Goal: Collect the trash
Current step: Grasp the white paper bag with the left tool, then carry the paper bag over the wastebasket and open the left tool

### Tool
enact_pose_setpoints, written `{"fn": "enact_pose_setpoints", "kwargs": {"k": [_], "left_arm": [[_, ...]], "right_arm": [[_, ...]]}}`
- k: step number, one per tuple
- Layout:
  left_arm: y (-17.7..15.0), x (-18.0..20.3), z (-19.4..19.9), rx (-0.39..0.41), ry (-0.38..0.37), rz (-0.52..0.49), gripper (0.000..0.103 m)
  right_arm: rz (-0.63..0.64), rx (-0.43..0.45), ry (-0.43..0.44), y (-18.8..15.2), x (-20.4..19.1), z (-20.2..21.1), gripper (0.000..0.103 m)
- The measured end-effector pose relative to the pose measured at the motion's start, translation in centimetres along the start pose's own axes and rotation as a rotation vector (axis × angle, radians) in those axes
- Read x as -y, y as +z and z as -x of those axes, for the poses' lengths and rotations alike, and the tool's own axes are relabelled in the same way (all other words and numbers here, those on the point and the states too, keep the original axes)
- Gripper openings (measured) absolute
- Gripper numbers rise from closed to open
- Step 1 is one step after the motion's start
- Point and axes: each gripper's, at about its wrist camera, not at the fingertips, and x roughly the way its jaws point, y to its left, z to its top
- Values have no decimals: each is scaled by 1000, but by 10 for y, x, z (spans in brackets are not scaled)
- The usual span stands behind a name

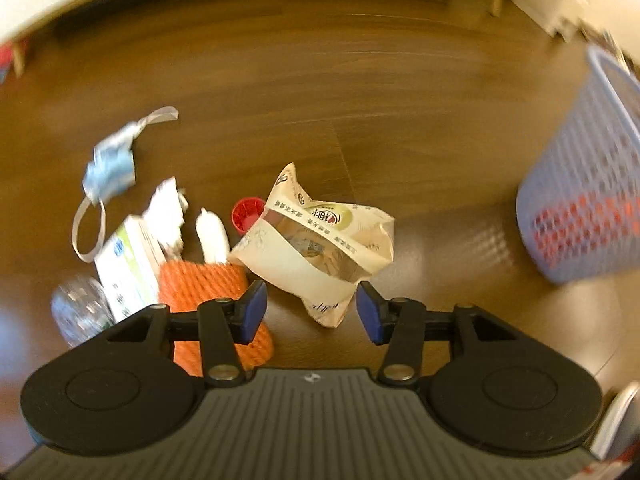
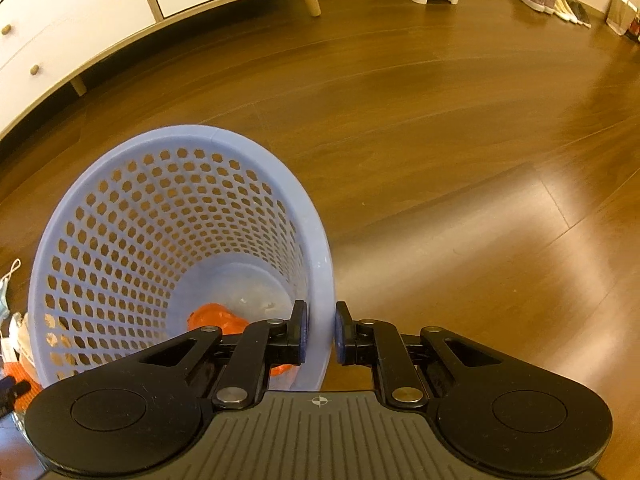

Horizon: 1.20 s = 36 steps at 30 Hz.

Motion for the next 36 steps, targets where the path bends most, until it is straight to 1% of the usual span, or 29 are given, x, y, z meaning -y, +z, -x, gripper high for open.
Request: {"fn": "enact_pose_setpoints", "kwargs": {"k": [2, 5, 7, 9, 11, 12, 13, 14, 18, 23, 27, 33, 36], "left_arm": [[2, -5, -7, -16, -15, 64, 45], [5, -9, -19, -43, -24, 116, 45], [6, -12, -25, -50, -35, 154, 42], [7, -15, -31, -60, -32, 194, 35], [9, -20, -35, -66, -33, 225, 19], [10, -21, -36, -67, -32, 229, 5], [11, -22, -35, -62, -33, 228, 2], [12, -22, -33, -57, -22, 222, 0], [19, -17, -17, -21, 21, 154, 0], [30, -1, 17, 8, 52, 51, 0], [43, 14, 52, 45, 34, 10, 0], [59, 49, 108, 78, -2, -102, 0], [66, 68, 131, 93, -53, -131, 0]], "right_arm": [[-1, -1, -2, -3, 0, 0, 10], [-14, -4, 5, -4, 3, 2, 10], [-16, -7, 8, -5, 1, 1, 10], [-16, -5, 12, -8, 0, 2, 10], [-18, -6, 15, -10, 1, 3, 10], [-15, -6, 15, -10, 0, 5, 10], [-13, -6, 16, -10, -4, 3, 10], [-12, -7, 17, -10, -4, 4, 10], [-1, -8, 25, -11, -8, -4, 10], [11, -9, 41, -12, -7, -8, 10], [24, -13, 45, -12, -5, -11, 10], [59, -15, 43, -14, -3, -12, 10], [73, -12, 41, -12, -3, -12, 10]]}}
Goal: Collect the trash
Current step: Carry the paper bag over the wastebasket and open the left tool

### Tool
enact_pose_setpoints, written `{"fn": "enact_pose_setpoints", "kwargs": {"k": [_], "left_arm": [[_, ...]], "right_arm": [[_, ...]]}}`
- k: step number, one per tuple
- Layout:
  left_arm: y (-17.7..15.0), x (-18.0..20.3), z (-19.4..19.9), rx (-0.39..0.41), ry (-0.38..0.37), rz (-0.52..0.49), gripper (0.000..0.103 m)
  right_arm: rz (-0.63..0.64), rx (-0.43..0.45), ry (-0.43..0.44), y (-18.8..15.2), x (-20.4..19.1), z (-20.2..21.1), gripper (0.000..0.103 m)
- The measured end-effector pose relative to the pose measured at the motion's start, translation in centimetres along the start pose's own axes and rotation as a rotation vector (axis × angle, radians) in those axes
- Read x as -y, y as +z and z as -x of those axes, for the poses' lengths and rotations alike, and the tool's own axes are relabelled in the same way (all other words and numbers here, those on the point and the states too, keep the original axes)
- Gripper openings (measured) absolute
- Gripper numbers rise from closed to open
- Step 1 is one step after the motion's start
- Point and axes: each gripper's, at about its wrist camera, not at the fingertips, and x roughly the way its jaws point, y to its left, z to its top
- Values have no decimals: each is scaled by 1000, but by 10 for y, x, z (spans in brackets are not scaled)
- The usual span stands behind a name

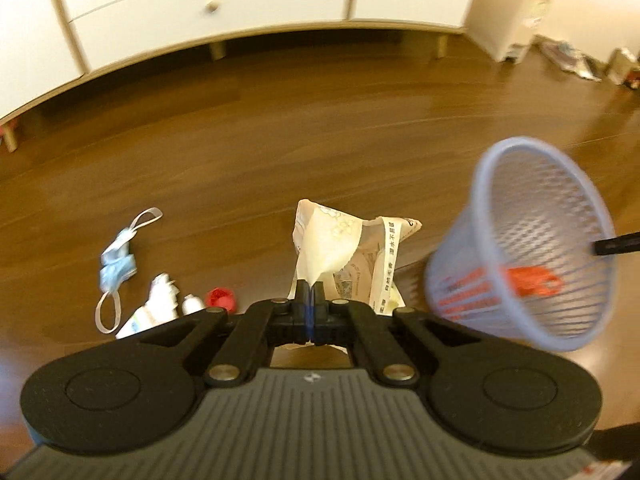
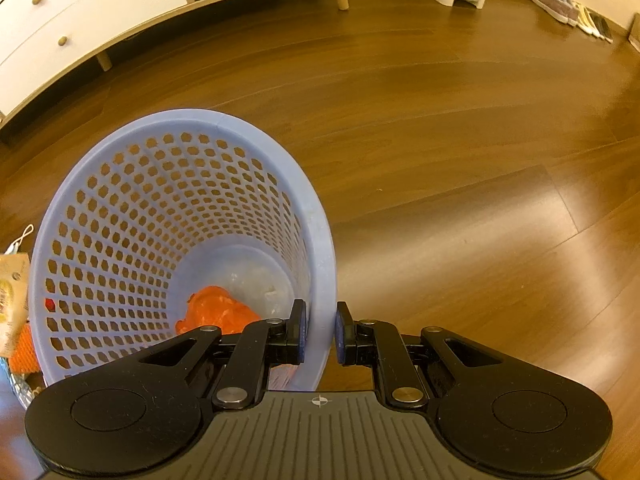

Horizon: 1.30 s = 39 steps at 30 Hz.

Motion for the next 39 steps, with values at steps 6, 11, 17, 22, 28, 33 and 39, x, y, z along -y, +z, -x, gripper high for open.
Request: {"fn": "enact_pose_setpoints", "kwargs": {"k": [6, 11, 17, 22, 28, 33, 39], "left_arm": [[11, 35, 18, 18, -82, -51, 0], [19, 49, 25, 38, -129, -57, 0], [32, 60, 38, 82, -146, -72, 0], [36, 63, 45, 99, -182, -62, 0], [38, 78, 35, 81, -236, -70, 0], [43, 96, 27, 76, -258, -98, 0], [42, 107, 12, 47, -249, -119, 0]], "right_arm": [[14, 3, 0, 2, 1, 0, 10], [10, 5, 0, 2, 1, -1, 10], [5, 5, 6, 3, 5, 1, 10], [0, 6, 5, -1, 0, 0, 10], [8, 8, 11, -1, -4, 2, 10], [8, 5, 22, 1, 0, 3, 10], [7, 0, 31, 2, 4, 5, 10]]}}
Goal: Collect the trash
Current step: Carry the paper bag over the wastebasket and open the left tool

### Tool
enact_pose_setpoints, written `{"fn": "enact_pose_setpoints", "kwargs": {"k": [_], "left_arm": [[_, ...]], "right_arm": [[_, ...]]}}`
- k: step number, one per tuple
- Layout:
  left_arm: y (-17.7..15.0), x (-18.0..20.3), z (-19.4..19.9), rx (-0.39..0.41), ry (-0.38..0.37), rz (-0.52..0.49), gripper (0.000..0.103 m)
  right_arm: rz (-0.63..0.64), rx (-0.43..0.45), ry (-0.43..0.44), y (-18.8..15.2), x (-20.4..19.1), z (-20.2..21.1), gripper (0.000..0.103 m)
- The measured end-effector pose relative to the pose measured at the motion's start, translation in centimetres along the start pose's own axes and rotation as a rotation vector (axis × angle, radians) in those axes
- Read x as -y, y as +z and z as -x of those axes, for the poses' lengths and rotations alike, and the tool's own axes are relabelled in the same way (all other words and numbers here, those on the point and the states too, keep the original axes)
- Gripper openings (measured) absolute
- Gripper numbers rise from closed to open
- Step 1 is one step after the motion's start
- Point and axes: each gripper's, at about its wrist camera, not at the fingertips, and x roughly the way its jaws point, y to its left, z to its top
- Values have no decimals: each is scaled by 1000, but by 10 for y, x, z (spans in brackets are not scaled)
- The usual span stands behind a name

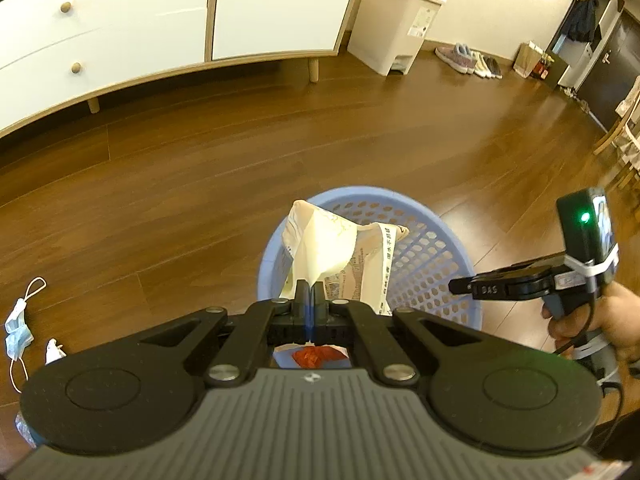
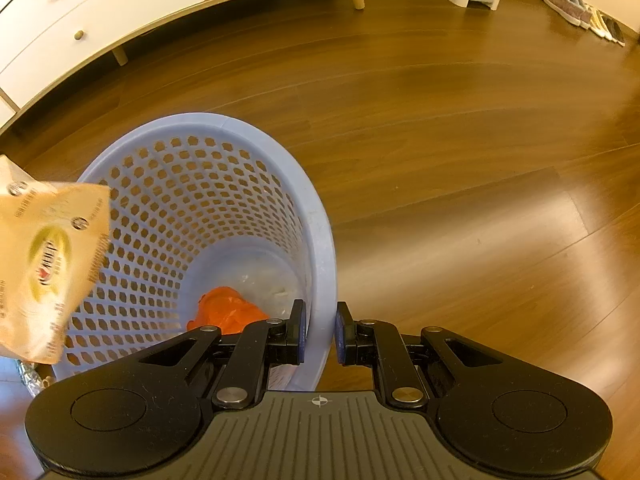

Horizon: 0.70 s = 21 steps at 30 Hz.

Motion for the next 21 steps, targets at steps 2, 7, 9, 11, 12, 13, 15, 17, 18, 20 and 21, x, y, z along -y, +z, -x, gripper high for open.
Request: {"fn": "enact_pose_setpoints", "kwargs": {"k": [2, 7, 9, 11, 12, 13, 15, 17, 18, 20, 21], "left_arm": [[-1, -1, -5, -14, 4, 0, 0], [-4, -4, -11, -31, 13, 0, 0], [-4, -4, -11, -31, 14, -2, 0], [-3, -3, -12, -30, 7, -7, 0], [-3, -2, -12, -32, 8, -6, 0], [-3, -2, -12, -31, 4, -7, 4], [-3, 0, -12, -26, 9, -16, 6], [-3, 0, -11, -25, 12, -25, 7], [-4, 0, -11, -27, 12, -25, 7], [-4, -1, -11, -28, 10, -24, 7], [-4, -1, -11, -27, 11, -25, 7]], "right_arm": [[-1, -1, 0, 0, 1, -1, 10], [1, 1, 3, 1, -1, -1, 10], [1, 1, 4, 1, -2, -1, 10], [5, 1, 5, 0, -1, -1, 10], [3, 0, 6, 0, -1, -1, 10], [4, 0, 6, 0, 0, -1, 10], [4, 0, 7, 1, 0, -1, 10], [7, -1, 5, 1, 0, -1, 10], [6, -1, 5, 1, 0, -1, 10], [9, -1, 5, 0, 0, -2, 10], [11, -2, 5, 0, 0, -1, 10]]}}
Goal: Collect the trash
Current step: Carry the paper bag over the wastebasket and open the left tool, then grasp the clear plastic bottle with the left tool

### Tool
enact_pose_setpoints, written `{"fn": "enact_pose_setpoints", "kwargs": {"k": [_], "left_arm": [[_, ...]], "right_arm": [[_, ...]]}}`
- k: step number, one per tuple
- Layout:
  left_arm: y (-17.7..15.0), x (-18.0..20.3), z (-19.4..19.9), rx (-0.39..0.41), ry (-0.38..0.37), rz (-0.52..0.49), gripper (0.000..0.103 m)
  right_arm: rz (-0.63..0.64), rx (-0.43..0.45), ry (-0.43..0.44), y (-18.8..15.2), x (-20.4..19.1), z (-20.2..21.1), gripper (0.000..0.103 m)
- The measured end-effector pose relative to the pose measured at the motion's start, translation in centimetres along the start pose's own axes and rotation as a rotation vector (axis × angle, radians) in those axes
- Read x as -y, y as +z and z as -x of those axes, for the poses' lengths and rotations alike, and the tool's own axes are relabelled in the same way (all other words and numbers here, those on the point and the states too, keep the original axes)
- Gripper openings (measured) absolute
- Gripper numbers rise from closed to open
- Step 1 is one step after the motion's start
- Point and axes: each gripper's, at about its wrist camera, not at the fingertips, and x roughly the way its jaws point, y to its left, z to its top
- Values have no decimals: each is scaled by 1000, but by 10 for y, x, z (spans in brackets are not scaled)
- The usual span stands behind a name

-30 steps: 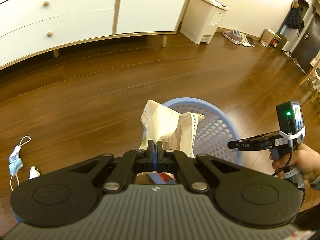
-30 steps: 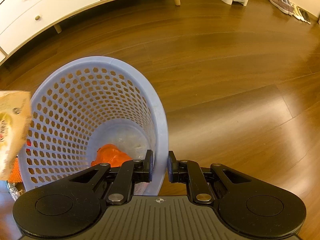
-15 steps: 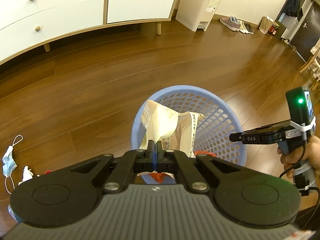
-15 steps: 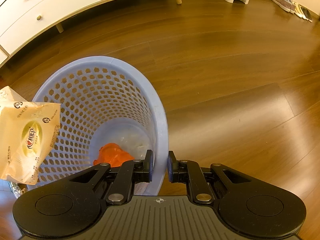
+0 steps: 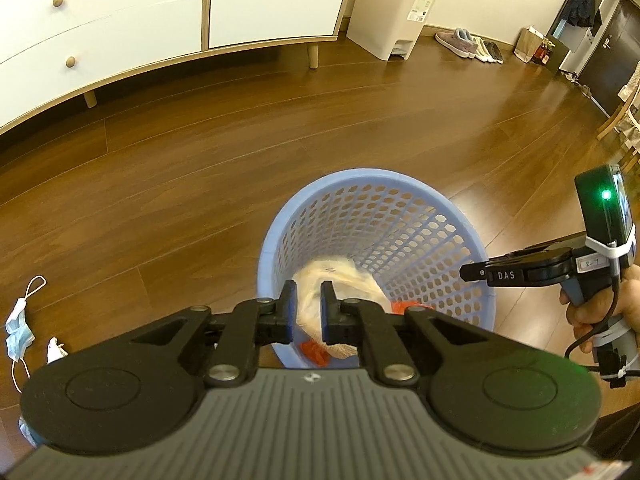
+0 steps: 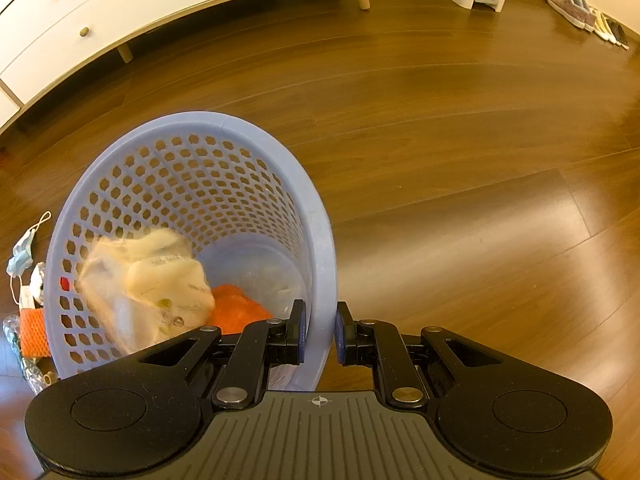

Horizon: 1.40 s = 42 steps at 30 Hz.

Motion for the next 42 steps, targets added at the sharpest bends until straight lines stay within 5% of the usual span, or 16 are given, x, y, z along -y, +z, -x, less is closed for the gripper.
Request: {"fn": "enact_pose_setpoints", "kwargs": {"k": [7, 17, 29, 33, 36, 42], "left_arm": [[-13, -12, 10, 20, 57, -32, 14], [-74, -74, 43, 53, 232, -37, 29], [-202, -192, 39, -127, 469, 221, 31], [-235, -216, 32, -150, 457, 350, 35], [-247, -225, 28, -135, 485, 398, 52], [-263, -252, 16, -121, 454, 529, 59]], "right_arm": [[24, -3, -12, -1, -3, -1, 10], [64, -17, -10, 0, -10, 5, 11], [89, -12, -46, 1, -17, 2, 10], [91, -12, -53, 3, -18, 1, 10], [92, -12, -58, 5, -19, 1, 10], [87, -8, -63, 3, -21, 5, 10]]}}
